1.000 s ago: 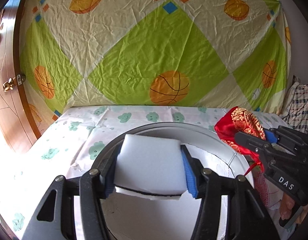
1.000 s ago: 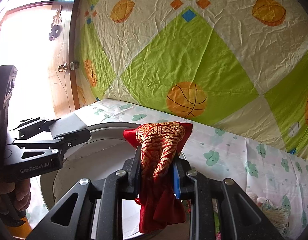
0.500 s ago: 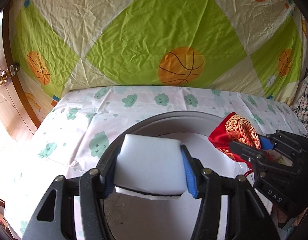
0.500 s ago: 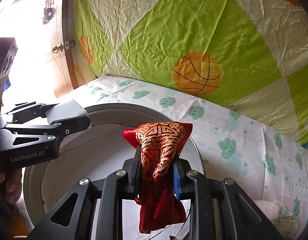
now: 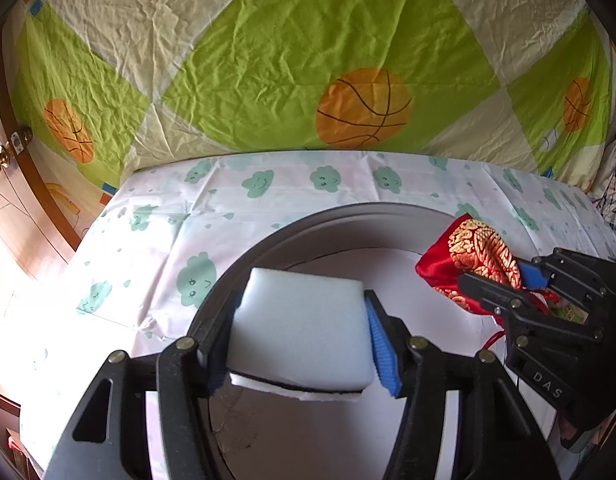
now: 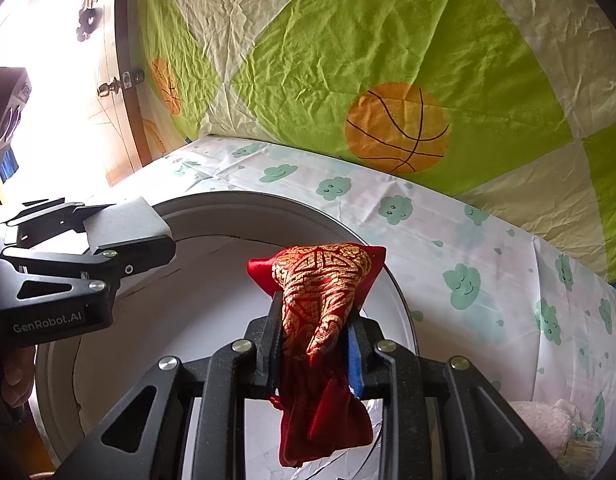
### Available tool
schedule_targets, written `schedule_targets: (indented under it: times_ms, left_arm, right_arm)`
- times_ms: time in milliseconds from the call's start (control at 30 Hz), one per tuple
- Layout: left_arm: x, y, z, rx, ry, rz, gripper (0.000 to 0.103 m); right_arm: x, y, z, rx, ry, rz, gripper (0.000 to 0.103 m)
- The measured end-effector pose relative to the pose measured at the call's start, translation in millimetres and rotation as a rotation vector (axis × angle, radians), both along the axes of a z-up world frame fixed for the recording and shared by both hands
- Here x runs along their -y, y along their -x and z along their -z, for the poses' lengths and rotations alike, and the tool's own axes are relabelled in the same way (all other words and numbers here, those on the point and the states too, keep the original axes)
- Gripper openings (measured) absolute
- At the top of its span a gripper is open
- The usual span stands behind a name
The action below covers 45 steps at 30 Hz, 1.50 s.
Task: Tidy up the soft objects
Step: 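Lower both items into the tin and open both tools, then move the left tool to the pink-edged cloth while the right tool approaches the purple scrunchie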
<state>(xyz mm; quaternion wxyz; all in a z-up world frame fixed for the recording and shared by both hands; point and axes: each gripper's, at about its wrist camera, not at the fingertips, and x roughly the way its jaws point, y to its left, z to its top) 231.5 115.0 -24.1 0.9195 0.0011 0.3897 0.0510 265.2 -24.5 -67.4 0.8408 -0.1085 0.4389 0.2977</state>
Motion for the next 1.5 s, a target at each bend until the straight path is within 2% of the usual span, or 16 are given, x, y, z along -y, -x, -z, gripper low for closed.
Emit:
schedule_targets:
  times_ms: [67,133,200,400,633,800,967,1067,1267,1500]
  left_arm:
    - [1,0,0,0.002,-0.012,0.001,0.064]
    - [1,1,-1,0.008,-0.018,-0.005,0.076]
    - [0,4,-3,0.022,-0.007,-0.011,0.086]
    - [-2,17,-11,0.088,0.006,-0.028,0.092]
    - [13,52,-14,0.180,0.014,-0.026,0.094]
    - [49,88,-13,0.267,-0.015,0.027,0.098]
    - [95,115,-7,0.314,-0.038,0.102,0.098]
    - [123,126,-3,0.334,-0.036,0.150,0.098]
    - [175,131,13,0.306,-0.046,0.247,0.098]
    - [222,129,26,0.245,-0.046,0.340,0.098]
  right_arm:
    - [0,0,-1,0.001,-0.007,0.001,0.029]
    - [2,1,-2,-0.002,-0.024,-0.002,0.043]
    - [4,2,-5,0.016,-0.028,0.008,0.050]
    - [19,11,-19,0.056,-0.069,0.051,0.062]
    - [52,49,-38,0.105,-0.085,0.054,0.063]
    - [99,89,-50,0.163,-0.116,0.098,0.068]
    - [161,117,-58,0.239,-0.080,0.213,0.069]
    - [199,122,-58,0.255,-0.036,0.306,0.069]
    - [267,123,-47,0.207,-0.016,0.469,0.069]
    - [289,124,-30,0.134,-0.014,0.503,0.069]
